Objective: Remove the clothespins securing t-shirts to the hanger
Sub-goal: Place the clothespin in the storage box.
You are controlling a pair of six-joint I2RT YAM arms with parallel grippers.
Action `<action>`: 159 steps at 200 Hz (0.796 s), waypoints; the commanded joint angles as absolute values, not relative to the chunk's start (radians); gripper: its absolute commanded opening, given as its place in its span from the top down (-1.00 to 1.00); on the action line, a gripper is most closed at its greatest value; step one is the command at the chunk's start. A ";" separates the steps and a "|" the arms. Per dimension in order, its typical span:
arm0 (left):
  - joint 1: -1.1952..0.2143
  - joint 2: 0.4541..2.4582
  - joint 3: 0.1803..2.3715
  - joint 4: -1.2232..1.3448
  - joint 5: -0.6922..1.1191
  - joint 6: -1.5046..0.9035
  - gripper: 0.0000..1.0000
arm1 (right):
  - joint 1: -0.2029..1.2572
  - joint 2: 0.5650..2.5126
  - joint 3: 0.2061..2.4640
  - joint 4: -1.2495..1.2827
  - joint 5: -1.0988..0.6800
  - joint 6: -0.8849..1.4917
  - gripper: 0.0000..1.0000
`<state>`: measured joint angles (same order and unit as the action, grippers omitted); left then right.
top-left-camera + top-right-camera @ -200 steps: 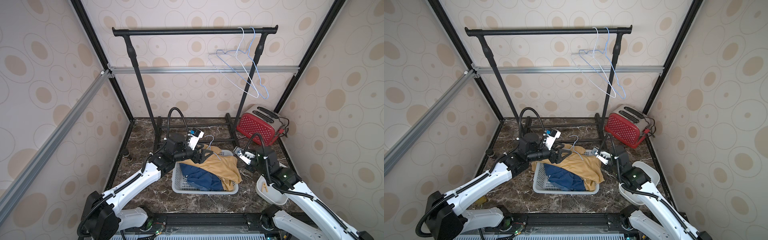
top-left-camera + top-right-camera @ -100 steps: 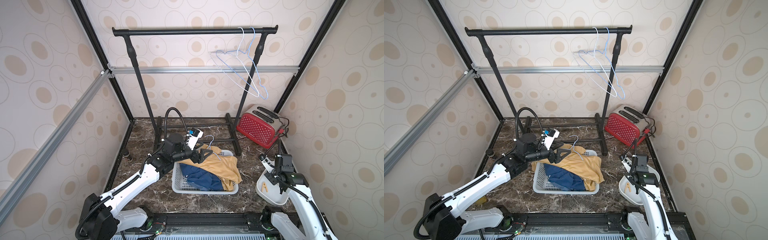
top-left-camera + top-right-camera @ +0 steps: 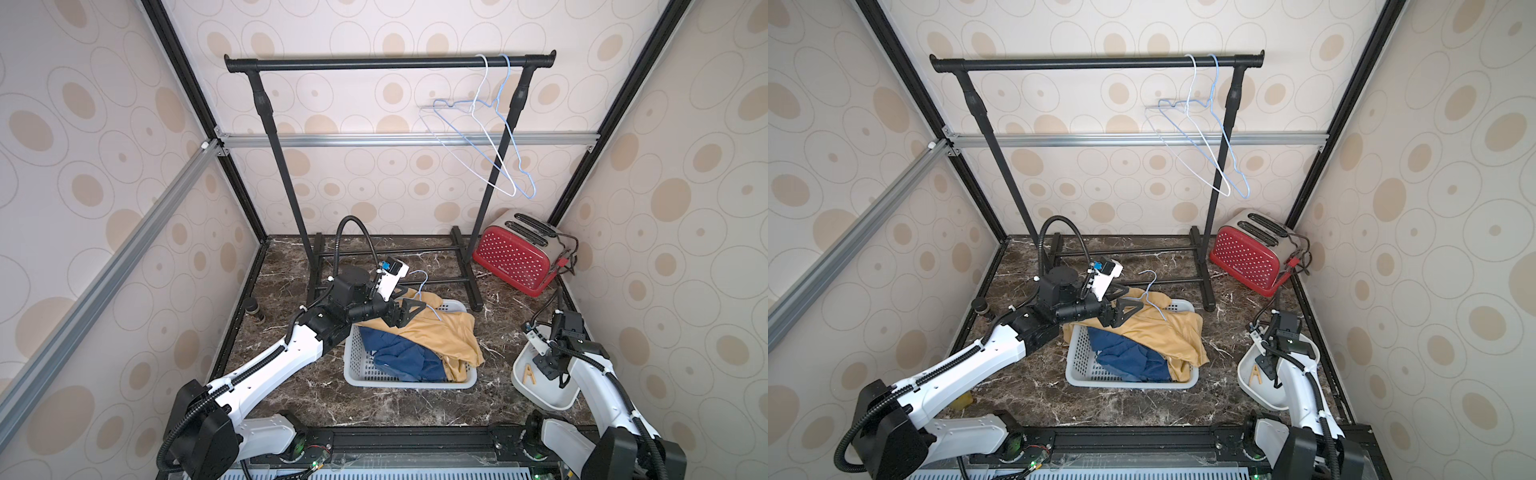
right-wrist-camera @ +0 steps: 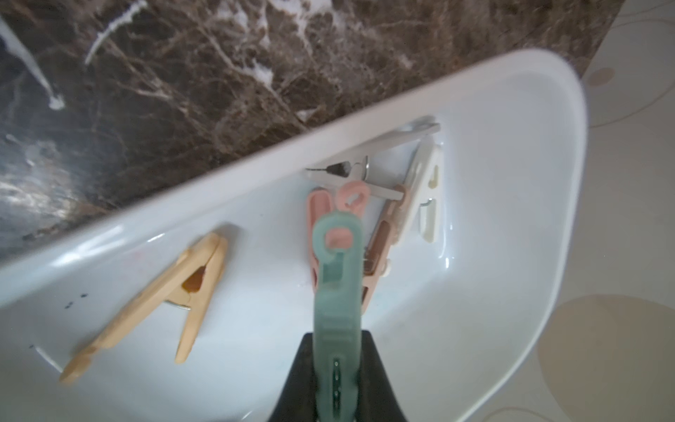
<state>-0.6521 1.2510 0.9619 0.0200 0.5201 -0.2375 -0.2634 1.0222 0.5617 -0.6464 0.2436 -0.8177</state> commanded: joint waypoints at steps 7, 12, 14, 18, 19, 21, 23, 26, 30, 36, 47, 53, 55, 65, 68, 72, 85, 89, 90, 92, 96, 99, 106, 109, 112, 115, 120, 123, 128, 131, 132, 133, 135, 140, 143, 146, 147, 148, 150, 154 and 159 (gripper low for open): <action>-0.652 1.280 1.005 0.012 0.566 -0.215 -0.52 | -0.267 1.049 0.547 -0.615 0.230 -0.844 0.77; -0.653 1.285 1.008 0.009 0.575 -0.217 -0.51 | -0.267 1.056 0.546 -0.613 0.231 -0.841 0.77; -0.653 1.287 1.009 0.008 0.579 -0.218 -0.51 | -0.268 1.060 0.546 -0.611 0.232 -0.841 0.76; -0.655 1.291 1.012 0.004 0.584 -0.218 -0.51 | -0.267 1.065 0.548 -0.611 0.232 -0.839 0.76; -0.655 1.292 1.013 0.003 0.585 -0.217 -0.51 | -0.267 1.066 0.549 -0.611 0.232 -0.839 0.75; -0.656 1.294 1.014 0.001 0.587 -0.217 -0.51 | -0.267 1.068 0.549 -0.611 0.232 -0.839 0.75; -0.657 1.295 1.017 -0.001 0.588 -0.217 -0.51 | -0.267 1.071 0.549 -0.609 0.232 -0.839 0.74; -0.657 1.297 1.018 -0.004 0.591 -0.216 -0.51 | -0.267 1.074 0.549 -0.610 0.232 -0.841 0.73; -0.658 1.298 1.021 -0.009 0.591 -0.215 -0.51 | -0.267 1.077 0.549 -0.609 0.232 -0.841 0.70; -0.658 1.299 1.022 -0.011 0.591 -0.214 -0.51 | -0.267 1.082 0.547 -0.607 0.230 -0.844 0.64; -0.661 1.298 1.022 -0.014 0.588 -0.213 -0.51 | -0.267 1.088 0.546 -0.602 0.229 -0.843 0.51; -0.660 1.298 1.022 -0.016 0.586 -0.213 -0.51 | -0.268 1.091 0.548 -0.602 0.226 -0.842 0.44; -0.660 1.298 1.023 -0.017 0.585 -0.213 -0.51 | -0.267 1.094 0.548 -0.602 0.226 -0.842 0.42; -0.660 1.299 1.023 -0.019 0.584 -0.212 -0.51 | -0.267 1.098 0.549 -0.605 0.217 -0.842 0.35; -0.660 1.299 1.023 -0.021 0.583 -0.212 -0.51 | -0.267 1.098 0.550 -0.605 0.216 -0.841 0.33; -0.661 1.299 1.023 -0.022 0.582 -0.213 -0.51 | -0.267 1.102 0.550 -0.605 0.216 -0.841 0.32; -0.662 1.299 1.023 -0.026 0.578 -0.213 -0.51 | -0.267 1.103 0.554 -0.612 0.216 -0.842 0.28; -0.662 1.299 1.025 -0.029 0.574 -0.213 -0.51 | -0.267 1.102 0.555 -0.615 0.220 -0.845 0.27; -0.662 1.299 1.025 -0.030 0.574 -0.212 -0.51 | -0.267 1.102 0.555 -0.616 0.221 -0.845 0.27; -0.662 1.298 1.025 -0.031 0.574 -0.211 -0.51 | -0.267 1.102 0.555 -0.616 0.224 -0.845 0.26; -0.661 1.297 1.026 -0.035 0.570 -0.208 -0.51 | -0.267 1.098 0.559 -0.615 0.231 -0.842 0.25; -0.662 1.297 1.027 -0.038 0.567 -0.206 -0.52 | -0.267 1.094 0.562 -0.619 0.234 -0.840 0.25; -0.662 1.294 1.032 -0.055 0.557 -0.198 -0.52 | -0.267 1.083 0.573 -0.628 0.247 -0.822 0.23; -0.663 1.294 1.037 -0.066 0.553 -0.194 -0.52 | -0.267 1.076 0.581 -0.633 0.253 -0.813 0.23; -0.663 1.293 1.040 -0.078 0.548 -0.189 -0.53 | -0.267 1.068 0.588 -0.637 0.260 -0.801 0.23; -0.662 1.293 1.045 -0.087 0.545 -0.182 -0.53 | -0.267 1.059 0.595 -0.640 0.265 -0.793 0.22; -0.662 1.294 1.055 -0.111 0.541 -0.172 -0.54 | -0.267 1.040 0.604 -0.641 0.275 -0.785 0.22; -0.662 1.295 1.062 -0.126 0.537 -0.166 -0.54 | -0.267 1.027 0.609 -0.639 0.282 -0.781 0.22; -0.663 1.296 1.073 -0.150 0.531 -0.154 -0.55 | -0.266 1.005 0.619 -0.632 0.291 -0.772 0.21; -0.662 1.296 1.080 -0.162 0.529 -0.146 -0.55 | -0.266 0.989 0.623 -0.626 0.299 -0.766 0.21; -0.662 1.296 1.082 -0.166 0.528 -0.145 -0.55 | -0.265 0.985 0.625 -0.624 0.301 -0.763 0.21; -0.662 1.297 1.084 -0.170 0.527 -0.144 -0.55 | -0.265 0.981 0.627 -0.622 0.304 -0.759 0.21; -0.661 1.298 1.089 -0.177 0.526 -0.141 -0.55 | -0.265 0.970 0.630 -0.618 0.307 -0.753 0.20; -0.661 1.299 1.099 -0.195 0.525 -0.131 -0.55 | -0.264 0.946 0.643 -0.610 0.312 -0.729 0.19; -0.660 1.299 1.106 -0.207 0.523 -0.126 -0.55 | -0.262 0.931 0.652 -0.608 0.313 -0.716 0.19; -0.660 1.300 1.112 -0.217 0.522 -0.121 -0.55 | -0.259 0.916 0.660 -0.606 0.309 -0.702 0.18; -0.660 1.300 1.115 -0.220 0.522 -0.120 -0.55 | -0.258 0.911 0.663 -0.605 0.308 -0.698 0.18; -0.660 1.299 1.116 -0.223 0.522 -0.118 -0.55 | -0.256 0.906 0.665 -0.604 0.306 -0.692 0.18; -0.660 1.299 1.119 -0.229 0.521 -0.116 -0.55 | -0.253 0.896 0.671 -0.604 0.301 -0.683 0.17; -0.660 1.300 1.127 -0.242 0.519 -0.111 -0.55 | -0.242 0.879 0.681 -0.605 0.294 -0.662 0.17; -0.660 1.298 1.135 -0.257 0.517 -0.107 -0.55 | -0.227 0.854 0.696 -0.608 0.284 -0.639 0.15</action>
